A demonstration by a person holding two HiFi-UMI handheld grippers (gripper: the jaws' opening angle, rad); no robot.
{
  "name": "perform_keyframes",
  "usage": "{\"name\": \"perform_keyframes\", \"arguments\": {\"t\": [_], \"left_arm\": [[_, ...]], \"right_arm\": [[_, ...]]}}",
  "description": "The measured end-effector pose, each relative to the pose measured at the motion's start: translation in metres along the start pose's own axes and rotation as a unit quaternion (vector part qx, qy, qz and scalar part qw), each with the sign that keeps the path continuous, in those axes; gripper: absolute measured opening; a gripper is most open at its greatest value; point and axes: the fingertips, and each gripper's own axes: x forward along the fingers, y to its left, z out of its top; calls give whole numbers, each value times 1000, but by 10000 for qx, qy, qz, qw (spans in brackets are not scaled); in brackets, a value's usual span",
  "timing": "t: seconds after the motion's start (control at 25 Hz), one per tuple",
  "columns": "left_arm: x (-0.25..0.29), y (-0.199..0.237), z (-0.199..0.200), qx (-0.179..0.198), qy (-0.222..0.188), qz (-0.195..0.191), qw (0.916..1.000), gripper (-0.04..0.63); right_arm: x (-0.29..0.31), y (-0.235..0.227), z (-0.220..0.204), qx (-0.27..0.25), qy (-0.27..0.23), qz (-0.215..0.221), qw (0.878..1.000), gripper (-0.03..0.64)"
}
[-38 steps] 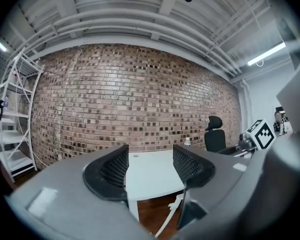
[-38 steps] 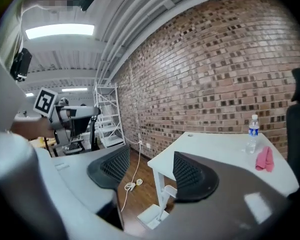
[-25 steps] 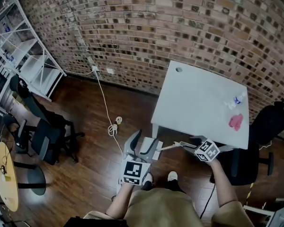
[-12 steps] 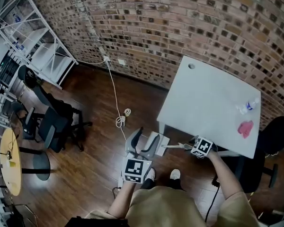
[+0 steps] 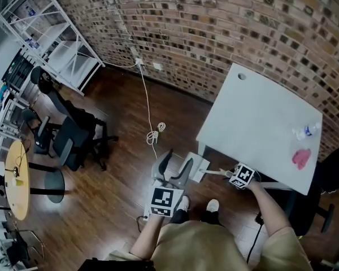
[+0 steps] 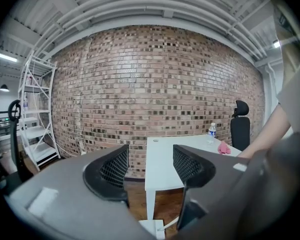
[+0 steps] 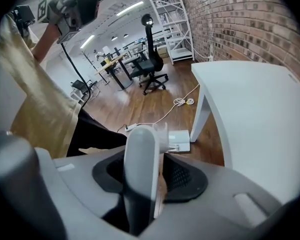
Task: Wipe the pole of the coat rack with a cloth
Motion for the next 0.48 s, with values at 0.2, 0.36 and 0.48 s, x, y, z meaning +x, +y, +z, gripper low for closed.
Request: {"name": "perform_keyframes", "arguments": {"t": [0.2, 0.36, 0.48], "left_arm": [[-6, 4, -1, 45, -49, 116, 9999, 250], [-7, 3, -1, 56, -52, 92, 9999, 250], [-9, 1, 0, 64, -108, 85, 9999, 250]], "right_arm": [[-2, 7, 5, -31, 51, 132, 9999, 18], [-7, 16, 22, -178, -35, 131, 9997, 17], [-16, 29, 32, -335, 23, 217, 9992, 17]]}}
